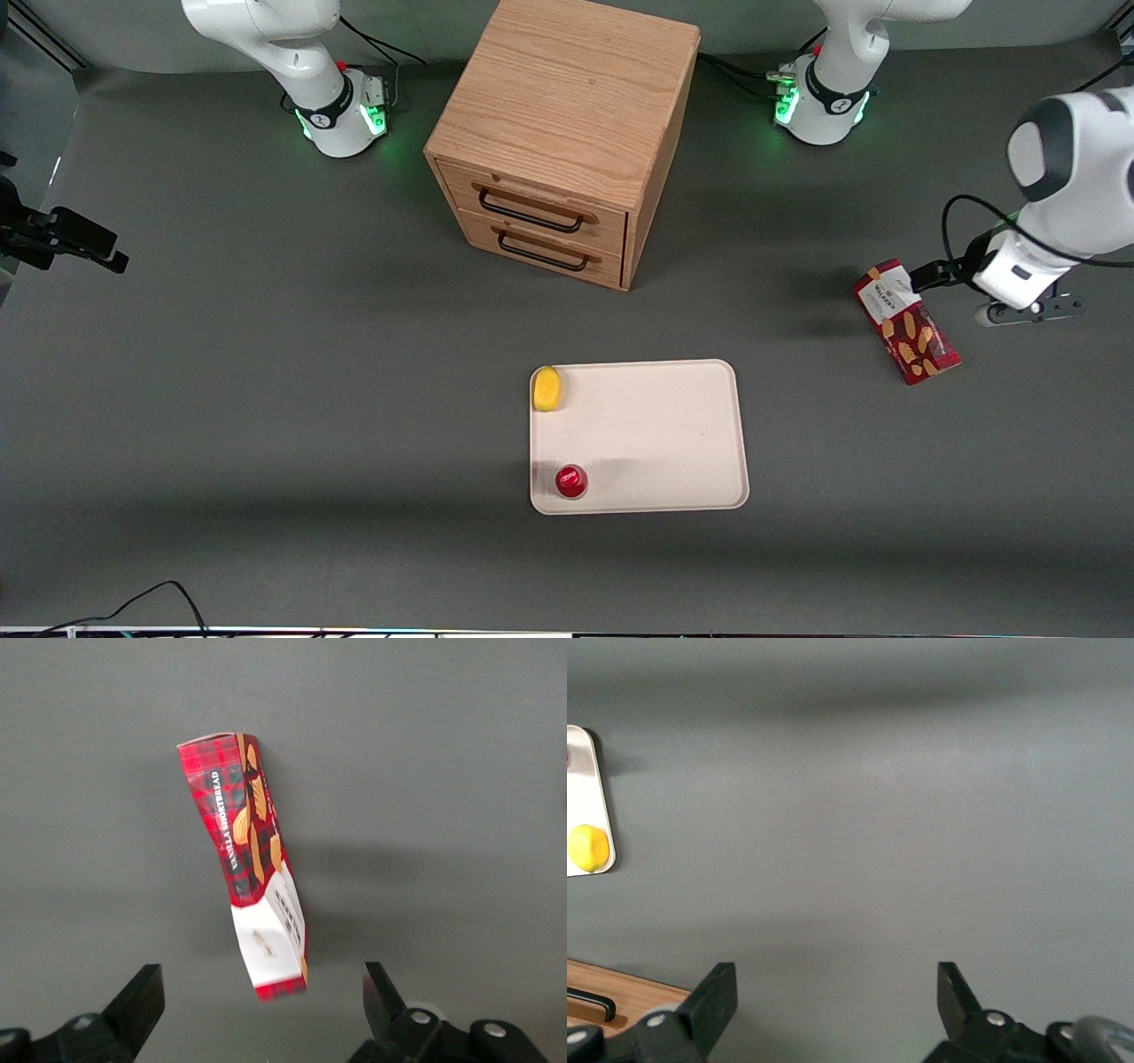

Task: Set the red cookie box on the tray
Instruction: 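Lower the open left gripper over the red plaid cookie box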

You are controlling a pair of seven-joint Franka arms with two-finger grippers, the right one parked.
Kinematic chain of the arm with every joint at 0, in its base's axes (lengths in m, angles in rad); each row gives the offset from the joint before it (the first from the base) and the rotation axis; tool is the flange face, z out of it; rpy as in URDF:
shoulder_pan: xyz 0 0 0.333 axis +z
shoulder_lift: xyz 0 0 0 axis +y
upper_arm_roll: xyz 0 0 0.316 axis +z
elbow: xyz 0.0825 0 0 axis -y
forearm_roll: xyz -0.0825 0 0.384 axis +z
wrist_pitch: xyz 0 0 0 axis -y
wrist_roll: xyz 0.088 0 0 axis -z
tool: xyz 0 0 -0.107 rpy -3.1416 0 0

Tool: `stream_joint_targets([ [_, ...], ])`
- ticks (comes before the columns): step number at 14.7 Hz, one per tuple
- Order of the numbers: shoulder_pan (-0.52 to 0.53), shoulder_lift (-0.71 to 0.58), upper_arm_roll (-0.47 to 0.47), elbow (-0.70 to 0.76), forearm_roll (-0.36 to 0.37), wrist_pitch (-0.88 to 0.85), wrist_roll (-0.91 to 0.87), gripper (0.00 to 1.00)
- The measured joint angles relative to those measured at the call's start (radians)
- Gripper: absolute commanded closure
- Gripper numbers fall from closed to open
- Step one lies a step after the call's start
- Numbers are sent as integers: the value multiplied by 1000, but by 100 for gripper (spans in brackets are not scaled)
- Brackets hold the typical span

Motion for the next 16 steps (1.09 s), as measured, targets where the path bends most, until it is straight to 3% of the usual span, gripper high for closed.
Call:
stream_joint_targets([
  [4, 12, 109, 23, -37, -20, 204, 58, 0],
  [8, 26, 198, 29, -88, -150, 379, 164, 7],
  [9, 27, 216, 29, -96, -177, 404, 185, 15],
  [10, 27, 229, 29, -101, -196, 418, 198, 32],
  [13, 27, 240, 29, -108, -216, 424, 207, 98],
  [16, 27, 240, 29, -114, -241, 424, 209, 100],
])
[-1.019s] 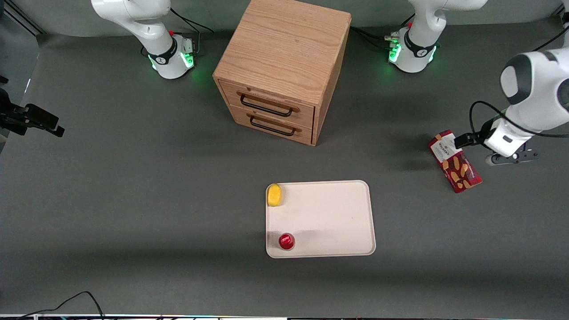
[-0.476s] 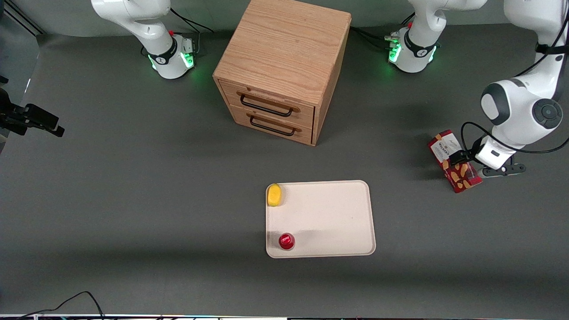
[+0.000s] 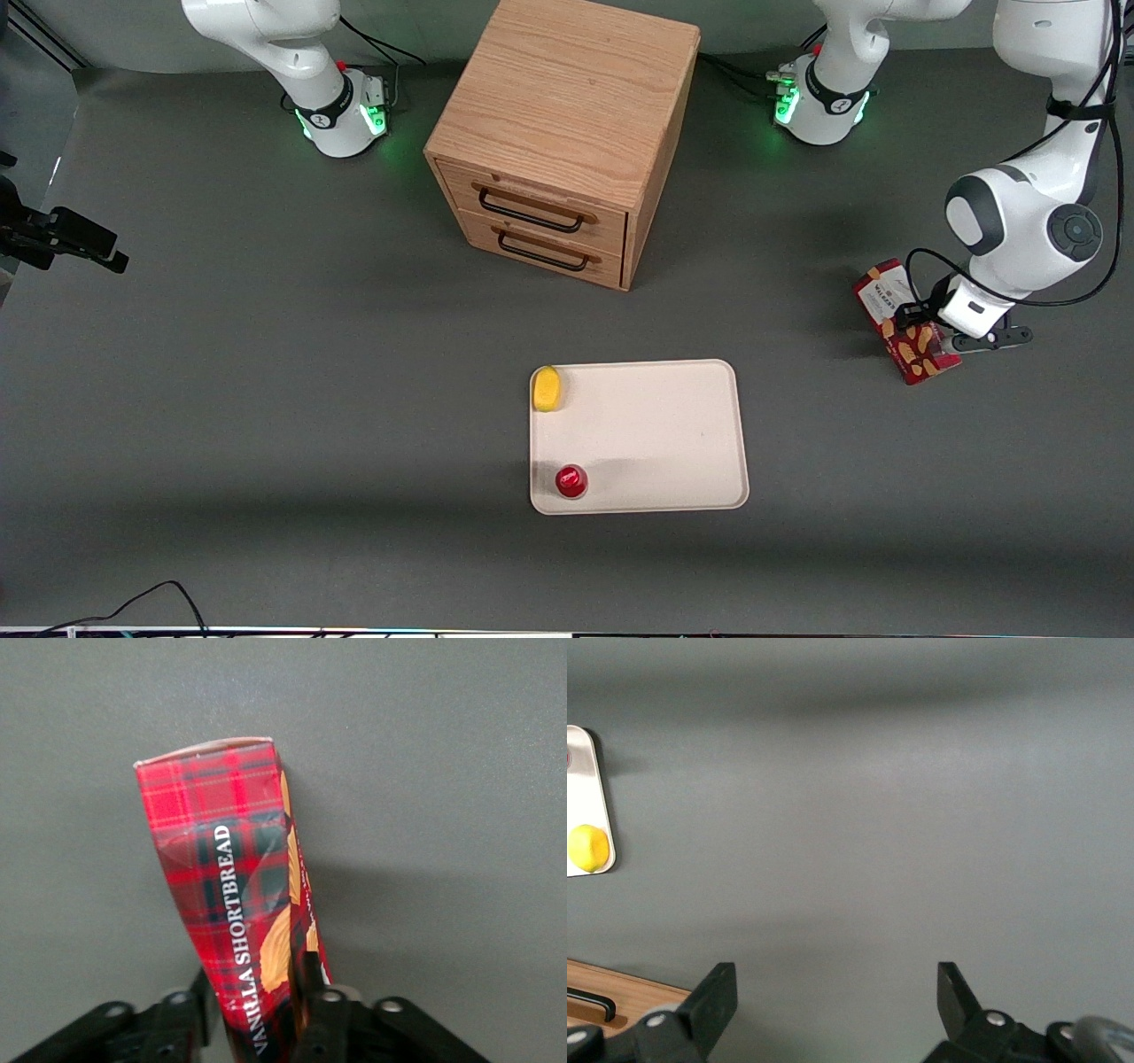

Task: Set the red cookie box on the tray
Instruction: 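Lower the open left gripper over the red plaid cookie box, then close the left gripper on the cookie box and lift it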

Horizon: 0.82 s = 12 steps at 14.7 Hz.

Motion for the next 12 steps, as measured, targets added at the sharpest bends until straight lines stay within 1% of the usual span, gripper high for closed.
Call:
stream_joint_targets([
  [3, -3, -9, -4, 0, -12, -17, 1, 100],
  [6, -13, -76, -11, 29, -19, -150, -5, 100],
  [7, -19, -114, -13, 55, -11, -228, -15, 100],
  [8, -24, -154, -15, 94, 14, -327, -41, 100],
  [9, -27, -192, -19, 152, 55, -448, -79, 100],
  [10, -28, -226, -30, 226, 98, -577, -115, 100],
  [12, -30, -272, -61, 400, 159, -804, -163, 100],
])
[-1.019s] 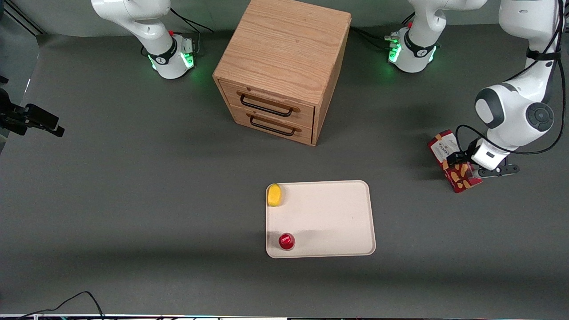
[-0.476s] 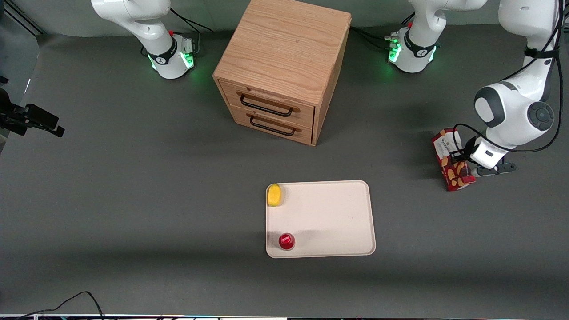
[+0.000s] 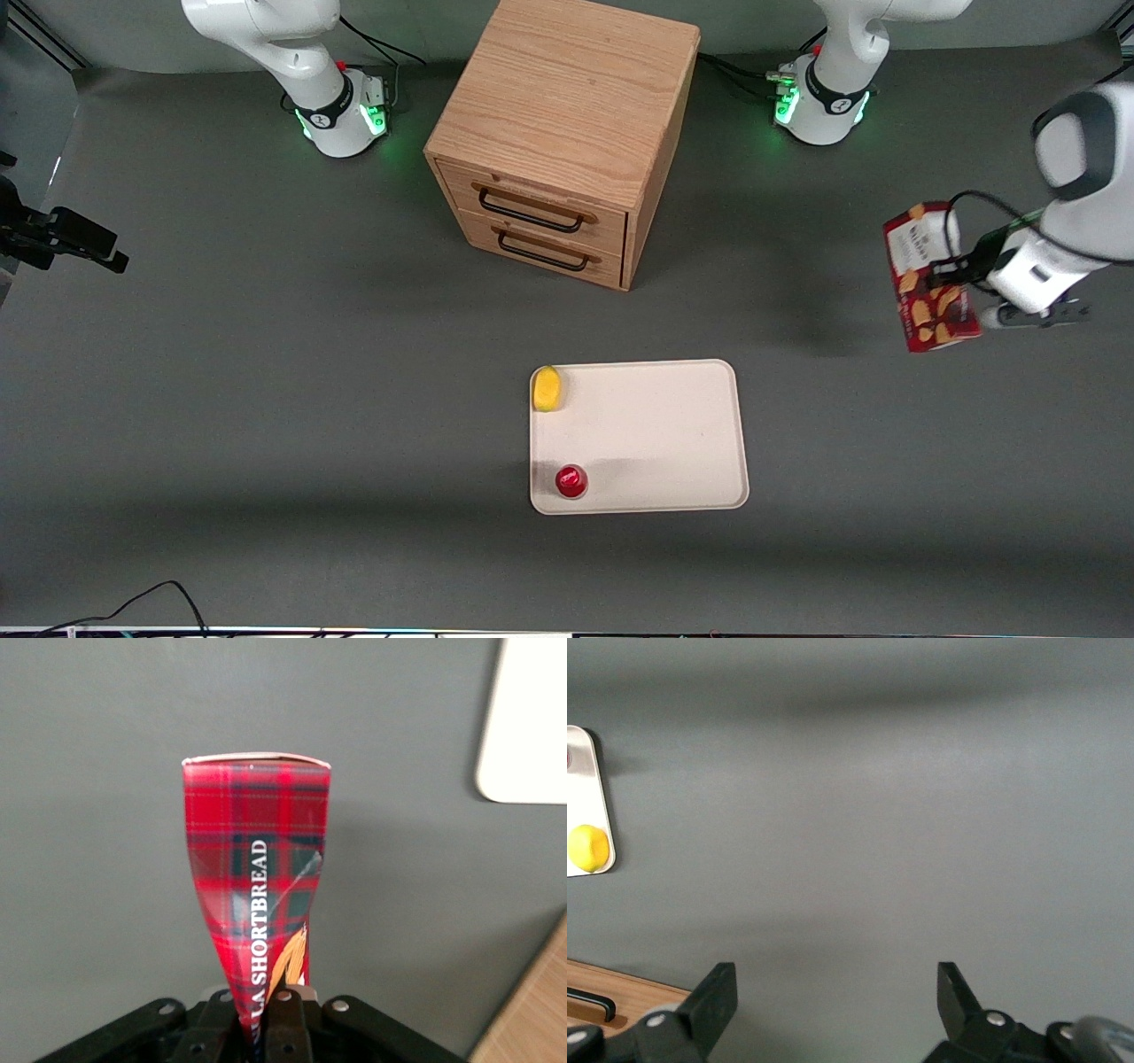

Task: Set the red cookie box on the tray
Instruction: 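Close the left gripper on the cookie box and lift it, then carry the cookie box over the cream tray and lower it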

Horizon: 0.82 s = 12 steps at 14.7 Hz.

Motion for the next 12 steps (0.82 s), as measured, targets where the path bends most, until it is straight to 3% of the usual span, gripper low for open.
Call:
stream_joint_targets([
  [4, -4, -18, -54, 232, 65, -219, -35, 100],
  [8, -6, 9, -119, 253, 65, -224, -151, 100],
  [12, -13, 108, -292, 342, 48, -192, -451, 100],
])
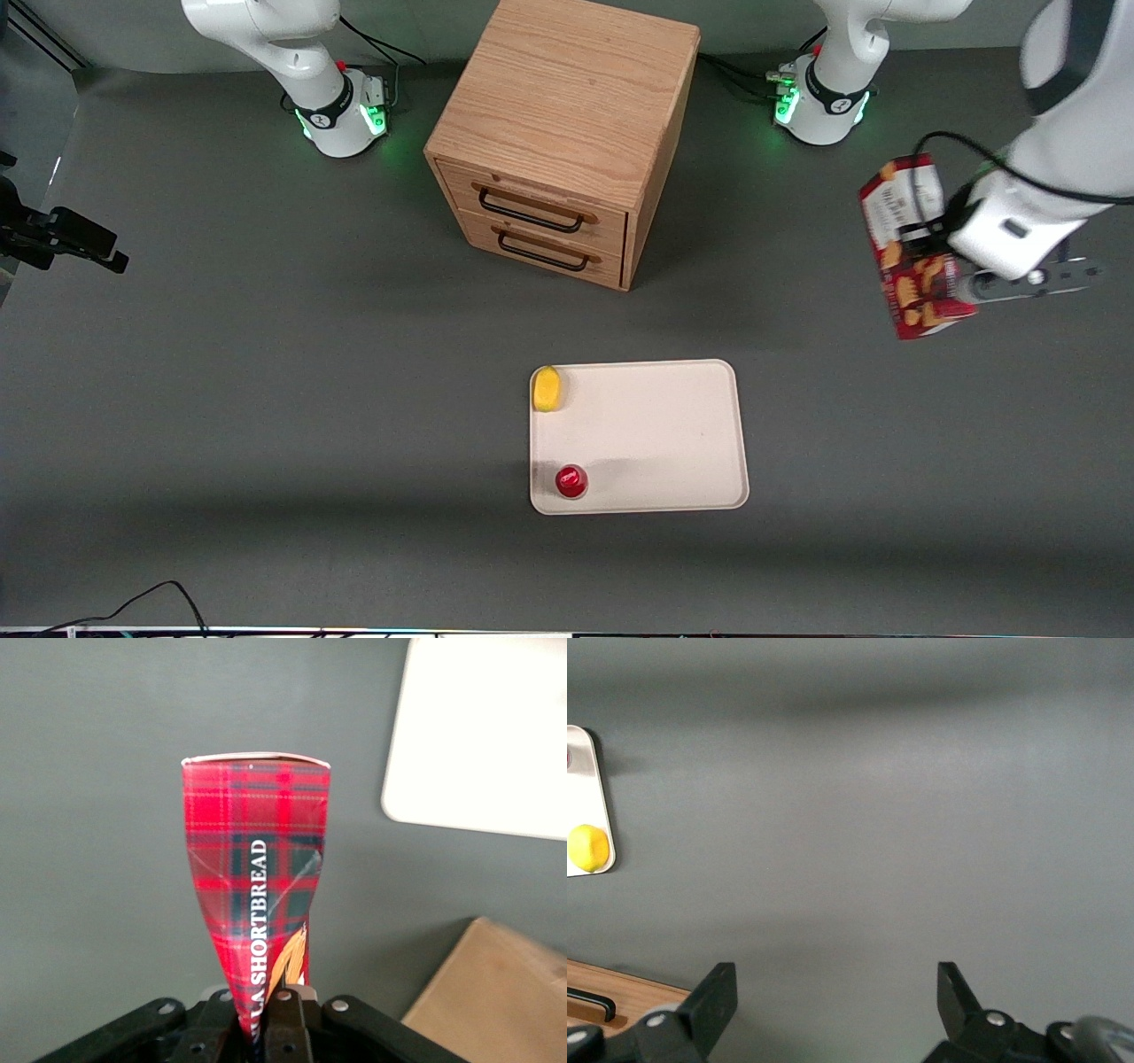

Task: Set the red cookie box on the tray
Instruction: 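Carry the cookie box over the cream tray and lower it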

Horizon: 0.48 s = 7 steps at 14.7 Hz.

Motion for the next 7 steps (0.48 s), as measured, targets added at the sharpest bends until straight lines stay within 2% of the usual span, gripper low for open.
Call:
stream_joint_targets([
  [4, -13, 205, -164, 85, -13, 216, -375, 100],
  [7, -44, 364, -191, 99, -4, 432, -509, 100],
])
